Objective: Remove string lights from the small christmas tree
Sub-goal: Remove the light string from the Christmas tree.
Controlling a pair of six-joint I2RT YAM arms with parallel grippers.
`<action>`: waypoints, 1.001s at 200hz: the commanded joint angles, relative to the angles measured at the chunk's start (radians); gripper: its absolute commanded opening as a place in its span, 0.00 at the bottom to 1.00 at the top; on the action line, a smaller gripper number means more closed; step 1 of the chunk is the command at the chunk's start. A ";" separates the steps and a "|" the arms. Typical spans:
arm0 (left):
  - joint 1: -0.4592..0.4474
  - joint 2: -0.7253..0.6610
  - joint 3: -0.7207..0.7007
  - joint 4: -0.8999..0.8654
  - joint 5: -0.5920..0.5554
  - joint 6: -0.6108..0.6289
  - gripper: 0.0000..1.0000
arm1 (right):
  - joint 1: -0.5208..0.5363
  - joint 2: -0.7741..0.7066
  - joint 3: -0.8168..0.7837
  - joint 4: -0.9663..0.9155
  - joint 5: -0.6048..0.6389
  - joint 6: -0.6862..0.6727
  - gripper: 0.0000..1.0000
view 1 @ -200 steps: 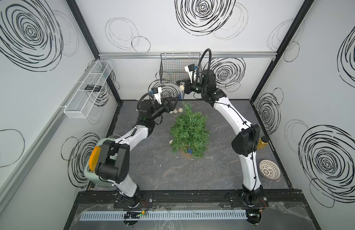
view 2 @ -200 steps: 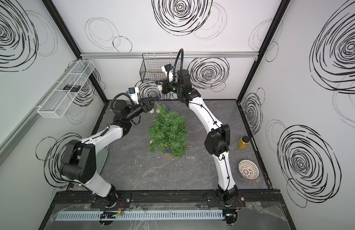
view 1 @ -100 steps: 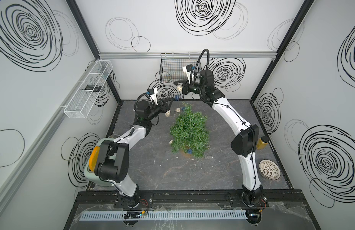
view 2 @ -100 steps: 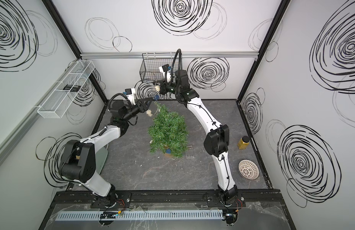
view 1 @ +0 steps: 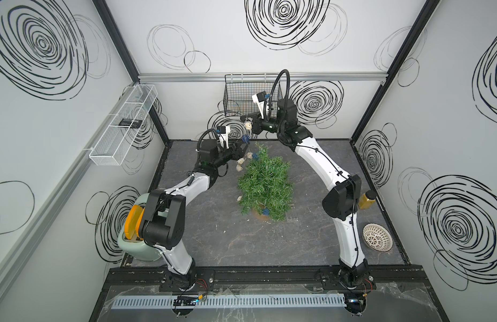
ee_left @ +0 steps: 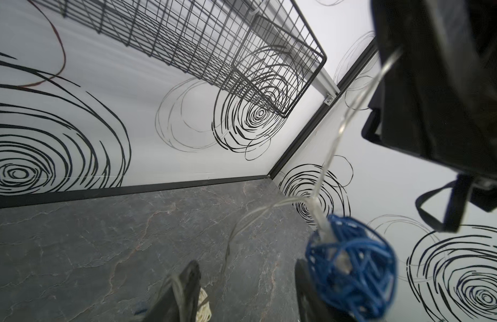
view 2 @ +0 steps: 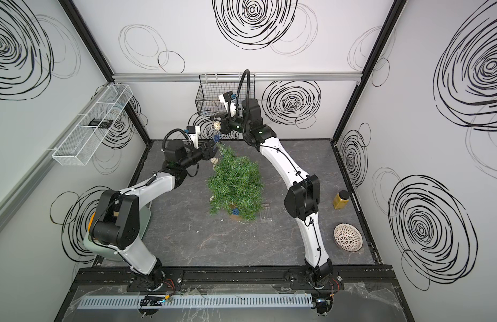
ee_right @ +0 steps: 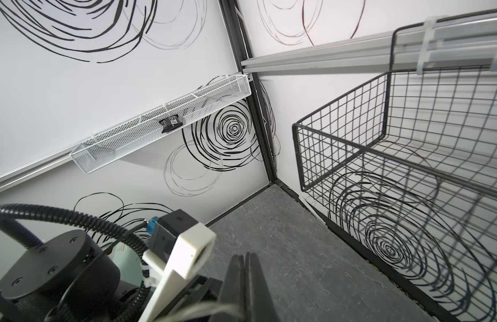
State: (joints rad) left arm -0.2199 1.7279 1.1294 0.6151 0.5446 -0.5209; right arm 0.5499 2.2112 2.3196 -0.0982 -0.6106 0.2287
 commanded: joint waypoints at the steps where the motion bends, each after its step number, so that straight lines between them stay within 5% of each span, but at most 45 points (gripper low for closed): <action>1: -0.006 0.014 0.044 0.020 -0.026 0.032 0.58 | 0.008 -0.050 -0.033 0.053 -0.036 0.010 0.00; 132: 0.016 0.057 0.090 0.036 -0.053 0.018 0.40 | 0.020 -0.160 -0.177 0.144 -0.113 0.037 0.00; 182: 0.047 0.028 0.077 0.072 -0.049 -0.028 0.09 | 0.021 -0.181 -0.210 0.139 -0.089 0.038 0.00; 200: 0.063 0.010 0.062 0.097 -0.049 -0.063 0.00 | 0.018 -0.174 -0.198 0.106 -0.074 0.046 0.14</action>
State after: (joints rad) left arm -0.1875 1.7824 1.1912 0.6125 0.4946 -0.5350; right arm 0.5674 2.0800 2.1189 0.0105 -0.6983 0.2653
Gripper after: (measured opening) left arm 0.042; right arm 0.066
